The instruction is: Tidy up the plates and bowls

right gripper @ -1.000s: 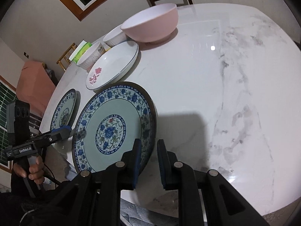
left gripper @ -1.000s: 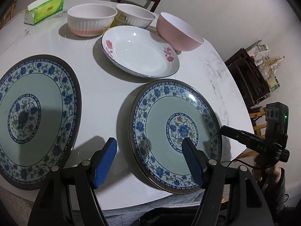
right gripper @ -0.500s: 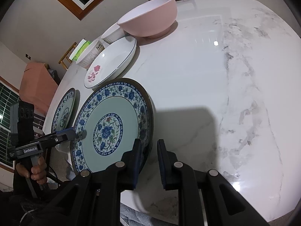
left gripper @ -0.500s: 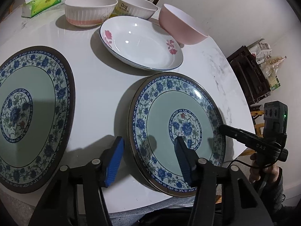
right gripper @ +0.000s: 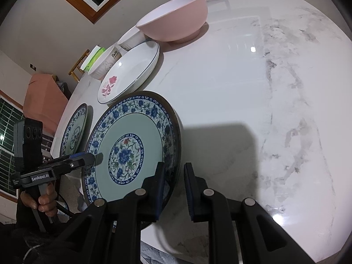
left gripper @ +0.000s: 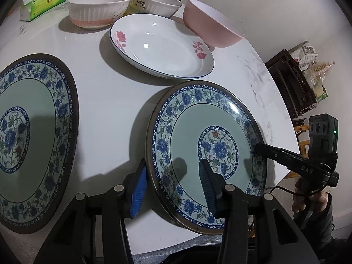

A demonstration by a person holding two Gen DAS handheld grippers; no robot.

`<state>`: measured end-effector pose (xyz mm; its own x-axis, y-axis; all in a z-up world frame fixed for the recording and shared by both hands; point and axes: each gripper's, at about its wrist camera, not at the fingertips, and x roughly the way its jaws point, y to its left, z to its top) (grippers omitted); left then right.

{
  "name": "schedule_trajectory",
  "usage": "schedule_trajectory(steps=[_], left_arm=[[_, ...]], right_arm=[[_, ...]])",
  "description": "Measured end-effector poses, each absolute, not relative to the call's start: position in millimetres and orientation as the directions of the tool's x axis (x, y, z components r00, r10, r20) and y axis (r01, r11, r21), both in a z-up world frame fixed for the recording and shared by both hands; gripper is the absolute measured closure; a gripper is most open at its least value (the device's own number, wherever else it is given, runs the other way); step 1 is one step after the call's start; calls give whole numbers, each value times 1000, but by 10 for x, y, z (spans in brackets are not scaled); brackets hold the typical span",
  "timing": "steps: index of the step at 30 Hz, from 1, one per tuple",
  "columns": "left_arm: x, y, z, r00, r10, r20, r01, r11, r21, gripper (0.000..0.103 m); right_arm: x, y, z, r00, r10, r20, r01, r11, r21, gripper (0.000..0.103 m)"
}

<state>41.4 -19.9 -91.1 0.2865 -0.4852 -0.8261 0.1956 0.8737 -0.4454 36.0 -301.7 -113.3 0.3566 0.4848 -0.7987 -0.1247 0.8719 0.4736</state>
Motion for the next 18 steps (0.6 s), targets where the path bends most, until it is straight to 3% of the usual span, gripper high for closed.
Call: schedule_trajectory(steps=[6,13,18], left_arm=[[419,-201,-906,291,-471,-833,200,881,-429,64],[436,-150,-928,305,-436,-847,178,900,-399,87],[398,-149,-920,309,-423,-852,179,906,-384,86]], right_arm=[[345,-2990,-1123,366,485,-794,-132,872,472,84],[320,-2948,-1101,383,439,-813,-120,896,427,85],[316,-2936,-1094,392,436,-810,-101,896,433,85]])
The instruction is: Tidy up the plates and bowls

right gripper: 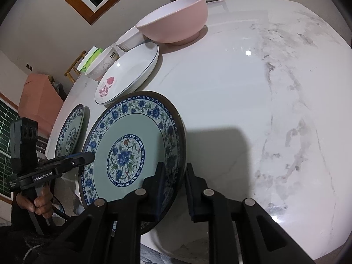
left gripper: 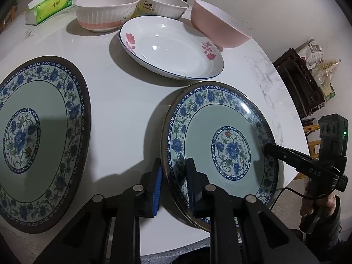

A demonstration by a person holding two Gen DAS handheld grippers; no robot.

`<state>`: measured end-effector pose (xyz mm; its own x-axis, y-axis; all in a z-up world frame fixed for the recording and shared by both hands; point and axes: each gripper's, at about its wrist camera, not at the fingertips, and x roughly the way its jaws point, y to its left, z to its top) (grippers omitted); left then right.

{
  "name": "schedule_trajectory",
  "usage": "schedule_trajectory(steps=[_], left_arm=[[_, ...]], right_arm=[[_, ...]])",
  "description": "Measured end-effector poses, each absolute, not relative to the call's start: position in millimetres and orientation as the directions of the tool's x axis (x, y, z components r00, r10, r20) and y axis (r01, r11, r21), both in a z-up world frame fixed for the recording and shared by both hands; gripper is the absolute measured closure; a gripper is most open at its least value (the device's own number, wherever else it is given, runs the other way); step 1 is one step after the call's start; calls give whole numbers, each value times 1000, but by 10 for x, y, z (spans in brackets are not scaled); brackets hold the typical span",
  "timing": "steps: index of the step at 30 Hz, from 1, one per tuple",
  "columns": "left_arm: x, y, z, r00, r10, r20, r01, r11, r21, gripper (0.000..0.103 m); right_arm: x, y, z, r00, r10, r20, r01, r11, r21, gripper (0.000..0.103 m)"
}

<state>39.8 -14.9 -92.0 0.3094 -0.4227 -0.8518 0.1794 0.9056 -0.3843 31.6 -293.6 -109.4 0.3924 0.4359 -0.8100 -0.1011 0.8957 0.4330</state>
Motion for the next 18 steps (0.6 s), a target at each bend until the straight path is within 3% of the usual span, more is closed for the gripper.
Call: schedule_trajectory(steps=[18], left_arm=[[331,-62,-787,329,-425,-843,165,905,-392,86]], right_arm=[[262,-2837,-952,416,429,-802,-100,898,429,85]])
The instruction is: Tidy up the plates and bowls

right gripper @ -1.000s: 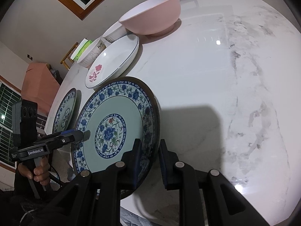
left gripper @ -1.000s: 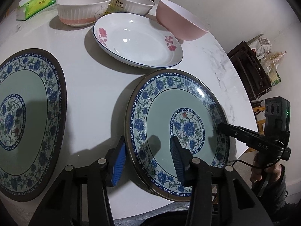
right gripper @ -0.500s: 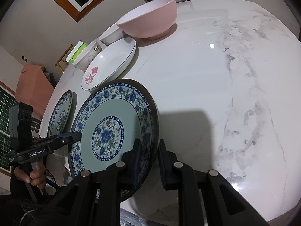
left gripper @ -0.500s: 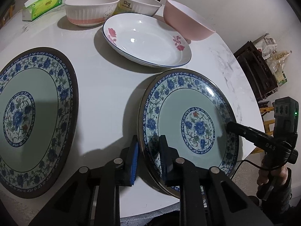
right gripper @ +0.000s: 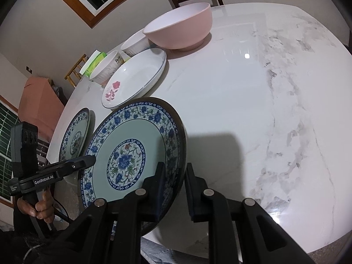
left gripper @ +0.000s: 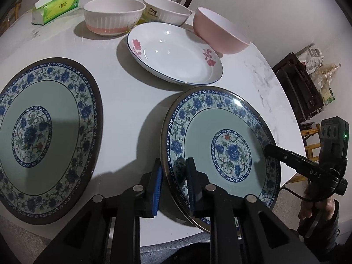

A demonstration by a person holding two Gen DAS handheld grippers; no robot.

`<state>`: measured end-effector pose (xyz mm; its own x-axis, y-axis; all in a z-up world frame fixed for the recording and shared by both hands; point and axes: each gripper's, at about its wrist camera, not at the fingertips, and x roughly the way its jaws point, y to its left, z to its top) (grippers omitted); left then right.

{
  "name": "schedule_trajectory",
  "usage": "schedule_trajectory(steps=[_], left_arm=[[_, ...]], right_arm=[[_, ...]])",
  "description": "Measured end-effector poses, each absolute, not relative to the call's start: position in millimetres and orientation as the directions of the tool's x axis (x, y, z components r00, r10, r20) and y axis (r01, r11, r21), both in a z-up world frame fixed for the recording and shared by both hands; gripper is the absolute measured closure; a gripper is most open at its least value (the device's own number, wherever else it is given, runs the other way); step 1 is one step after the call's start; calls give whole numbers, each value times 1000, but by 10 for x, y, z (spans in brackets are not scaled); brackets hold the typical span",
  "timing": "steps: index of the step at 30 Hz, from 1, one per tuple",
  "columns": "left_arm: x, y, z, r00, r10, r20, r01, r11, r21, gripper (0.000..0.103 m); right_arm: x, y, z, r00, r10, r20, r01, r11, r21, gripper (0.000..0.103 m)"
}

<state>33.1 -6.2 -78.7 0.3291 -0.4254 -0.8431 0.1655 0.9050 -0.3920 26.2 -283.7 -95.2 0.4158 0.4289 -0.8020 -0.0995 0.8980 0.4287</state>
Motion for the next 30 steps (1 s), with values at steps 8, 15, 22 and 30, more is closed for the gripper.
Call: schedule_trajectory(steps=[8,15,22,30], left_arm=[[287,-2,-736,344,-421,-839,164,907,-387,86],[257,57,-737,345,-424,-837,147,906,-398,87],[257,137,-641,383,-412,-827,142,910,-388,87],[259,399,-482,437,-382,-814,110,921,-373,87]], right_arm=[[228,-2768,-901,420,433,-797,-107,896,430,85],[206,-2700,-841,430,439,-789,-115,893,435,85],[217,-2612,-738,444,449,-775,-137,889,437,85],[345,-2321,-599,454,473,-755,-185,879,439,85]])
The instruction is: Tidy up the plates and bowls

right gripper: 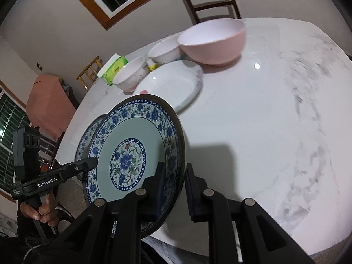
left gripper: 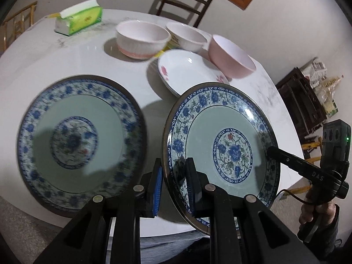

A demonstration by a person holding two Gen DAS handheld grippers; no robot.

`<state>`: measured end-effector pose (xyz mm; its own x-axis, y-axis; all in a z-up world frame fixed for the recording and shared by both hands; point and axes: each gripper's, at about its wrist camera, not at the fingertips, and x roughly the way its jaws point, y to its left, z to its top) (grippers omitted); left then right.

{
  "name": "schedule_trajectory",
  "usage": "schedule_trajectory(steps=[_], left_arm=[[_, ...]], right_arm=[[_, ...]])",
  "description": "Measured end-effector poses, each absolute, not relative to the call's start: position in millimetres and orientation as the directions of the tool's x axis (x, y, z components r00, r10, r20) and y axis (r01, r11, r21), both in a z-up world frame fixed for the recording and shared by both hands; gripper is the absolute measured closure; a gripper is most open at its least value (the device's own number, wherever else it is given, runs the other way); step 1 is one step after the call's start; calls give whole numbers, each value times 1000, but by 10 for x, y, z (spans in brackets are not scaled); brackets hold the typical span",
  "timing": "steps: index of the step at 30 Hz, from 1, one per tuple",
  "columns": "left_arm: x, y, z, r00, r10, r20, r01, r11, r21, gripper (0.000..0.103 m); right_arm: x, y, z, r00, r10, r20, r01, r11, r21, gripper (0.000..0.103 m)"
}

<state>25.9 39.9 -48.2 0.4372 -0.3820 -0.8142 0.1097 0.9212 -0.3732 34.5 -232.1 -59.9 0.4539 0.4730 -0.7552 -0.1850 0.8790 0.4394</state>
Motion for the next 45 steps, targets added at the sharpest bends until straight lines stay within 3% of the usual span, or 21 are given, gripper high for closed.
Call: schedule_trajectory(steps=[13,23,45], left_arm=[[269,1244,-117,554,-248,-794,-8,953,-304,87],[276,1821,-196,554,-158,-817,-122,956,-267,85],[420,2106,-649,476,-149,-867,-203,941,-273,84]], right_arm=[[724,-1377,-388,401,557,-728,-318,829,460,85],[927,-718,-532,308,574,-759,-371,807,460,85],[1082,-384,-825,227,536,-813,-358,823,442,85]])
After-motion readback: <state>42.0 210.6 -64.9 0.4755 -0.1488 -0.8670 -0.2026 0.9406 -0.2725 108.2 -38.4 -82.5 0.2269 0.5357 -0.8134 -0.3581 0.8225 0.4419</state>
